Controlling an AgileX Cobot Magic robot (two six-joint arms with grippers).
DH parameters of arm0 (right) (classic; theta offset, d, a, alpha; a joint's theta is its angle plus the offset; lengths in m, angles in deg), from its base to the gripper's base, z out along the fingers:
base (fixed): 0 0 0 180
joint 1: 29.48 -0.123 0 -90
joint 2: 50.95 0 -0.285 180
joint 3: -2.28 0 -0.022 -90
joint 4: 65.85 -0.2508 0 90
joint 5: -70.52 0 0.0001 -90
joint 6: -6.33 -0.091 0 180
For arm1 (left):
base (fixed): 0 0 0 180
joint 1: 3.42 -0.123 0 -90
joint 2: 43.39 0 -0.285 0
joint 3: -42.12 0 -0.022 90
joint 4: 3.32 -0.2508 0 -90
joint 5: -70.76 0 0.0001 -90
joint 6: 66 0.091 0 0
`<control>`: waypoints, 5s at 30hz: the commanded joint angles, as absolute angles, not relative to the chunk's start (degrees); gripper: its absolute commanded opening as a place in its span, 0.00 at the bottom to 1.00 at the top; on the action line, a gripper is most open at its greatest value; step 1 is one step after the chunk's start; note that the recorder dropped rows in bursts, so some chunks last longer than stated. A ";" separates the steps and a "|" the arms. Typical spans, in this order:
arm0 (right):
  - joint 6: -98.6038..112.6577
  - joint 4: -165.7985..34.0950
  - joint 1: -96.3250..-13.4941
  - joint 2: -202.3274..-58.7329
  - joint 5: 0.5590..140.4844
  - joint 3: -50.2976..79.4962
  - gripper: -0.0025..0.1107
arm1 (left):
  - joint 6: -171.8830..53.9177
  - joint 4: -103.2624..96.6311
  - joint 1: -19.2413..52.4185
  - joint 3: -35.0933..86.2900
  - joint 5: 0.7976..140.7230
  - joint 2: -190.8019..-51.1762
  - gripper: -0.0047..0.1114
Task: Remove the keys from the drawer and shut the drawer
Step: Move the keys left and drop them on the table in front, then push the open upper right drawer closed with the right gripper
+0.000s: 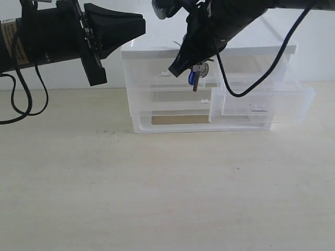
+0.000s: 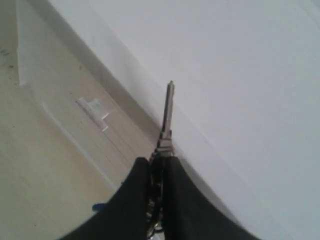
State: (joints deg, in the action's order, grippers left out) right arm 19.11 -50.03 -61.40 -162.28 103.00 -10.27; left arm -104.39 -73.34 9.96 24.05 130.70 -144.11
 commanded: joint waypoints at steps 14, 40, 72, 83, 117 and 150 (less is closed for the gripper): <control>18.41 -47.26 -61.33 -164.15 100.71 -10.33 0.03 | -104.98 -72.64 10.39 23.83 130.53 -143.62 0.08; 12.07 -47.36 -61.45 -151.60 107.23 -10.24 0.02 | -104.98 -72.64 10.39 23.83 130.76 -143.62 0.08; -60.09 -1.00 -61.34 -126.80 89.13 40.86 0.02 | -107.63 -74.68 10.39 23.83 130.98 -143.62 0.08; -81.78 19.37 -61.34 -134.42 91.78 41.62 0.02 | -107.63 -74.68 10.39 23.83 131.12 -143.62 0.08; -93.40 34.10 -53.98 -149.03 83.63 26.90 0.02 | -106.94 -74.57 10.39 23.83 130.89 -143.62 0.08; -84.48 34.10 -51.73 -156.08 85.14 17.41 0.02 | -106.30 -74.28 10.39 23.83 130.30 -143.62 0.08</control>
State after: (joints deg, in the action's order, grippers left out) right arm -84.25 33.94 -52.47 -156.11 84.94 17.99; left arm -106.53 -74.68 9.96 24.05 130.79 -144.11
